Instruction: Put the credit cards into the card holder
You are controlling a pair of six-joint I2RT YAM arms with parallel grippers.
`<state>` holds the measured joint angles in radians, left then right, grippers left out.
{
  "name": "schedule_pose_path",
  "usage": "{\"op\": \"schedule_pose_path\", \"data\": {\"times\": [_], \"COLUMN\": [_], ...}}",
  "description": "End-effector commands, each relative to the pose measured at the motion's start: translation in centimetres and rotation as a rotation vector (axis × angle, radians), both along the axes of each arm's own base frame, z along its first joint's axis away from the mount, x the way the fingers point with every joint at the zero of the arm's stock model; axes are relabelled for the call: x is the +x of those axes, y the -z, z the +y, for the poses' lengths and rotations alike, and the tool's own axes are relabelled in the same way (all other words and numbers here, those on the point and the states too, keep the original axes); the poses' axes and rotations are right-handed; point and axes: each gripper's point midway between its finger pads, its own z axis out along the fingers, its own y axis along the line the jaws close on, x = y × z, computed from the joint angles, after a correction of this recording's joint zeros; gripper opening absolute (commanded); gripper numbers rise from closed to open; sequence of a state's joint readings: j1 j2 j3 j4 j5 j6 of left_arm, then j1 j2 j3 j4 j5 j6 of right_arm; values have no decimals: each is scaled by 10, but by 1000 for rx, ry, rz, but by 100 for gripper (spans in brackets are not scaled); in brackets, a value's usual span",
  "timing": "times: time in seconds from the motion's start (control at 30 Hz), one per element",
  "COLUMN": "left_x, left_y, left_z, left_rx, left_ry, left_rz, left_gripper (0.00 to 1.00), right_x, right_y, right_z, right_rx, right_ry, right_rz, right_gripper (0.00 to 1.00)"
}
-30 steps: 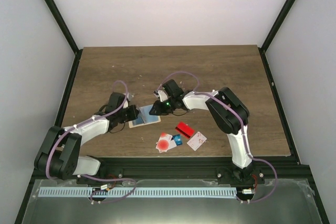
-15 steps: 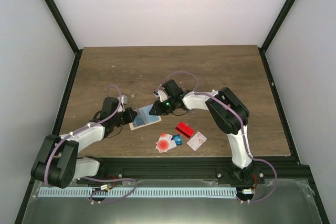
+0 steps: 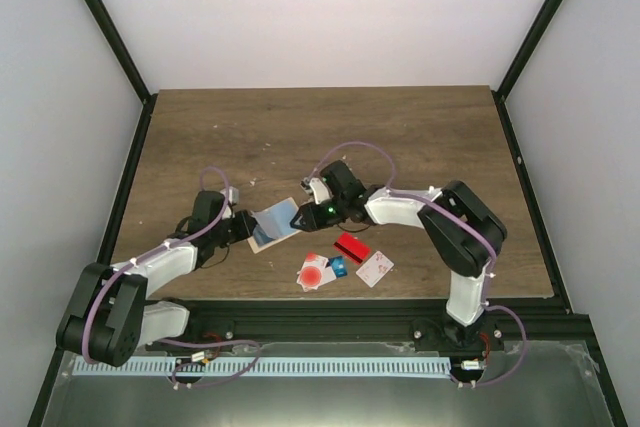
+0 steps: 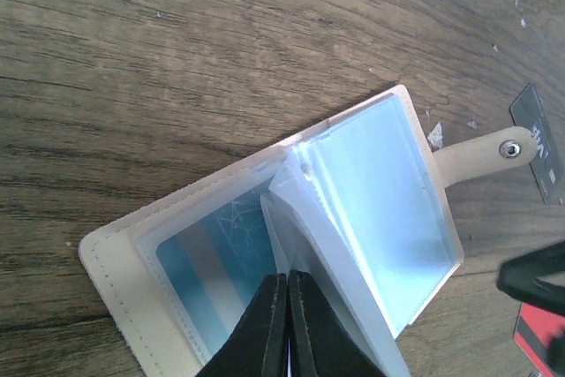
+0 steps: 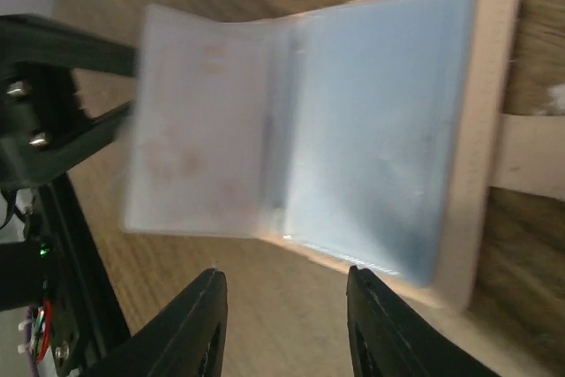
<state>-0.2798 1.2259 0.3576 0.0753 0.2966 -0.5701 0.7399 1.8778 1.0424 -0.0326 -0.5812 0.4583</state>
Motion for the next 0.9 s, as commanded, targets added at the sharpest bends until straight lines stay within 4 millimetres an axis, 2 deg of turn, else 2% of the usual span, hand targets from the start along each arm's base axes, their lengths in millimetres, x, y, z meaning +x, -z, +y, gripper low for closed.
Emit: {"op": "schedule_pose_path", "data": {"times": [0.0, 0.13, 0.27, 0.37, 0.57, 0.7, 0.87], "left_x": [-3, -4, -5, -7, -9, -12, -15], "left_y": [4, 5, 9, 12, 12, 0, -27], "left_z": [3, 5, 11, 16, 17, 17, 28], "left_rx": [18, 23, 44, 63, 65, 54, 60], "left_ry": [8, -3, -36, -64, -65, -69, -131], "left_rz": [1, 7, 31, 53, 64, 56, 23], "left_gripper": [4, 4, 5, 11, 27, 34, 42], "right_x": [-10, -19, -16, -18, -17, -16, -18], "right_y": [-25, -15, 3, 10, 7, 1, 3], "right_z": [19, 39, 46, 51, 55, 55, 59], "right_rx": [33, -20, -55, -47, -26, -16, -1], "right_ry": [-56, -85, -67, -73, -68, -65, -77], "right_rz": [-180, -226, -185, -154, -147, -159, -145], "right_gripper": [42, 44, 44, 44, 44, 44, 44]}}
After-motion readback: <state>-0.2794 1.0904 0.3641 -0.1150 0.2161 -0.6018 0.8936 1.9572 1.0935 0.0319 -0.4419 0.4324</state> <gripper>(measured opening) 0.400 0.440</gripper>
